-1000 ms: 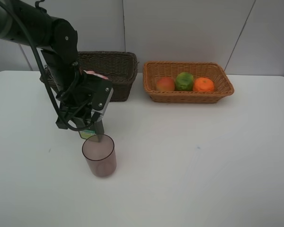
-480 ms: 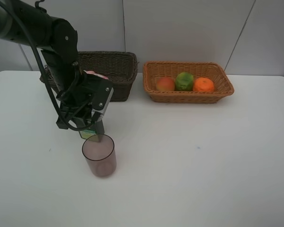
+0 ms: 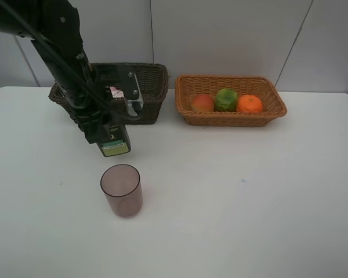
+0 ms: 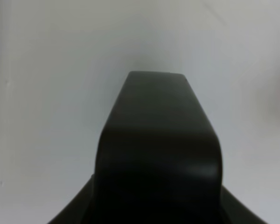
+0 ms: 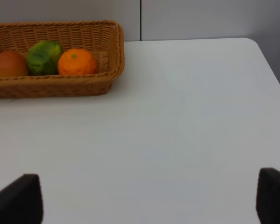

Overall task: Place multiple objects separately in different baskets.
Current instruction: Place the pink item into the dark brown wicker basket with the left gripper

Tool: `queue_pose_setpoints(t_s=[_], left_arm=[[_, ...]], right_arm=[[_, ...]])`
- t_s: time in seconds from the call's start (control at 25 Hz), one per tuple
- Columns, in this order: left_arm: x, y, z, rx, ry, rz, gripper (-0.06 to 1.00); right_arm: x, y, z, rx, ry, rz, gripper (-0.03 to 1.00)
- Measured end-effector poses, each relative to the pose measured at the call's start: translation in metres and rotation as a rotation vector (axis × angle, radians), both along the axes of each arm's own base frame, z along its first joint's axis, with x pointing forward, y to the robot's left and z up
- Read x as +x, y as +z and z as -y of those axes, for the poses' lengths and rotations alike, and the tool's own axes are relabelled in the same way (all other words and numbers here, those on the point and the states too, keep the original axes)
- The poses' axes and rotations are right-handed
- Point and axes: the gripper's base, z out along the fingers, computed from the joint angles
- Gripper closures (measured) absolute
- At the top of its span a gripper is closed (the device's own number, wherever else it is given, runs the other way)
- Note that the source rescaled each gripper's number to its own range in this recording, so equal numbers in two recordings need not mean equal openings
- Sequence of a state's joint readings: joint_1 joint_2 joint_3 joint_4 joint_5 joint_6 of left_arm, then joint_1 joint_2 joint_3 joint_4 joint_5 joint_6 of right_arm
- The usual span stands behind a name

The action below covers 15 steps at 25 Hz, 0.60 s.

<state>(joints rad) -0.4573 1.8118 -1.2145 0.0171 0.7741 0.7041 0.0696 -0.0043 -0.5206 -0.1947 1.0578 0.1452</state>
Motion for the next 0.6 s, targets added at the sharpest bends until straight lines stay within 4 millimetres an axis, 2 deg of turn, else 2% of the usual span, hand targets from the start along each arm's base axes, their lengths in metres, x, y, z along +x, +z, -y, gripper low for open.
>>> queue_pose_setpoints(t_s=[0.32,0.6], left_arm=[[-0.011,0.037,-0.005,-0.174,0.450,0.009,0.48],[-0.013,0.044,-0.014,-0.269,0.828,-0.059,0.48]], right_arm=[[0.000,0.000,0.000,0.000,0.000,0.000,-0.03],[0.000,0.000,0.000,0.000,0.000,0.000,-0.03]])
